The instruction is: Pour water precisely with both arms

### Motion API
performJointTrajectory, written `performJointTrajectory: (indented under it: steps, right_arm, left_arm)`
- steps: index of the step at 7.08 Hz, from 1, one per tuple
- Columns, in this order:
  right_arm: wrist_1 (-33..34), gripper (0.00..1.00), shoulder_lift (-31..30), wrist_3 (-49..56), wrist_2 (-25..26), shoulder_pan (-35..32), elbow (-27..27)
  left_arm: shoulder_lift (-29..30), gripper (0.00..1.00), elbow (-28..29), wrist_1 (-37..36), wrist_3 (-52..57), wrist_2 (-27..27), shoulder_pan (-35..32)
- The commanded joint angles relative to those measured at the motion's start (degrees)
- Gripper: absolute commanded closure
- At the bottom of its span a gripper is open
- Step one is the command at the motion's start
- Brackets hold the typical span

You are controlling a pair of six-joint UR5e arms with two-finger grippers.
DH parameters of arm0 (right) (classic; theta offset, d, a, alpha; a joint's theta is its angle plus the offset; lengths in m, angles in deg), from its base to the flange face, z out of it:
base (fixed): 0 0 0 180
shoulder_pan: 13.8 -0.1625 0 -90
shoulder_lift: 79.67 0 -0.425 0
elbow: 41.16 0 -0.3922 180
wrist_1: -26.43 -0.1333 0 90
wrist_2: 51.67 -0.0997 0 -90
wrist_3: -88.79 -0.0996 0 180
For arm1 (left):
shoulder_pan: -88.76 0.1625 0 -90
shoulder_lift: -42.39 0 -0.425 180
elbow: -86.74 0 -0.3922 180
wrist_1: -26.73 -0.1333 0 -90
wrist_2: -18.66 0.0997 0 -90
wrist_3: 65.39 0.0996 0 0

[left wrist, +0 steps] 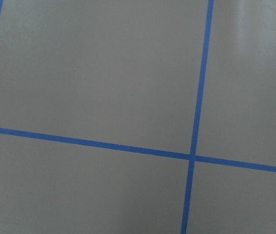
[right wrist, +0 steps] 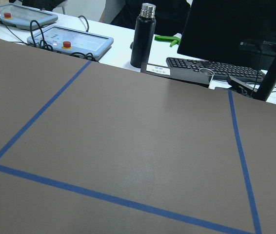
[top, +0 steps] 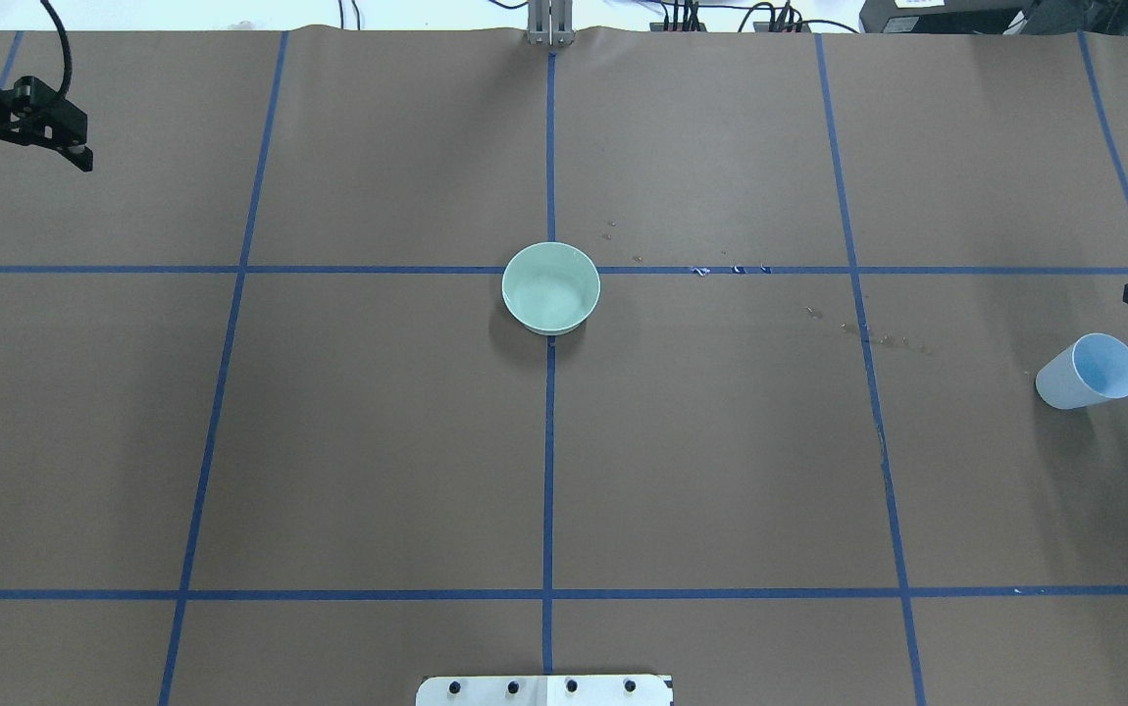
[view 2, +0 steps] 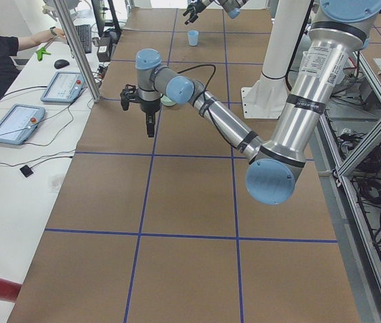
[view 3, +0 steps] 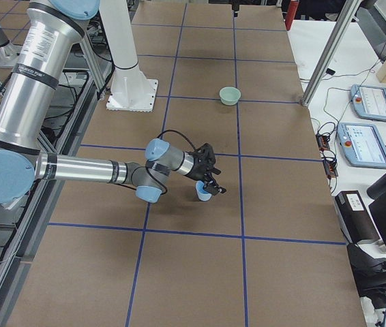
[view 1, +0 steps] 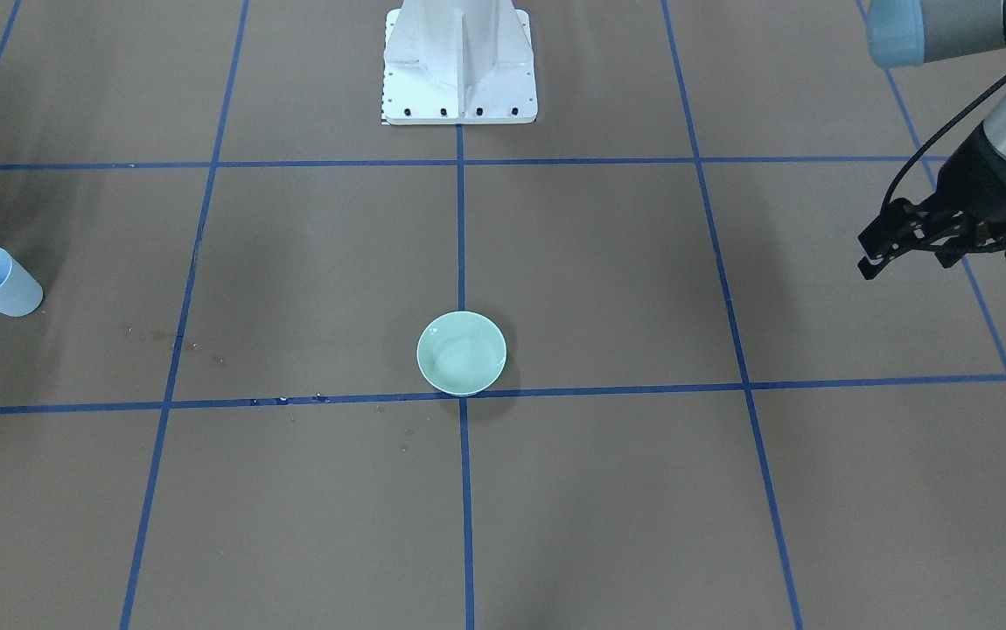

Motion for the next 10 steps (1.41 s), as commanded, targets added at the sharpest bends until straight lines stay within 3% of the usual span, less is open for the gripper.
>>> performJointTrajectory:
  steps: [1,2,3,4,5,6,10]
  right_arm:
    - [21.79,0.0,9.07,13.63,-26.7,-20.11,1.25]
    - [35.91,0.0,13.04,24.67,-33.33,-26.02,1.34]
    - [52.5,0.0,15.95,36.53,-35.49,-27.99,1.26]
    - [68.76,0.0,20.68,44.48,-35.25,-29.84,1.26]
    - [79.46,0.0,22.9,45.95,-35.33,-30.12,1.34]
    - [81.13,0.0,21.96,45.97,-35.68,-30.2,1.08]
    - [79.83,0.0,18.62,46.41,-38.41,-30.29,0.73]
  left_arm:
    - [7.98,0.0,4.77,-0.21,-4.59,-3.22,1.15]
    - [12.28,0.0,7.14,0.32,-7.33,-3.22,5.08]
    - [14.76,0.0,8.91,2.58,-12.49,-3.04,9.99]
    - [15.22,0.0,10.75,10.35,-20.03,-2.35,13.52]
    - [15.05,0.0,13.21,16.61,-25.41,-0.86,16.69]
    - [16.01,0.0,16.01,19.54,-28.25,4.72,21.77]
    - [28.65,0.0,35.86,29.48,-33.37,11.62,29.11]
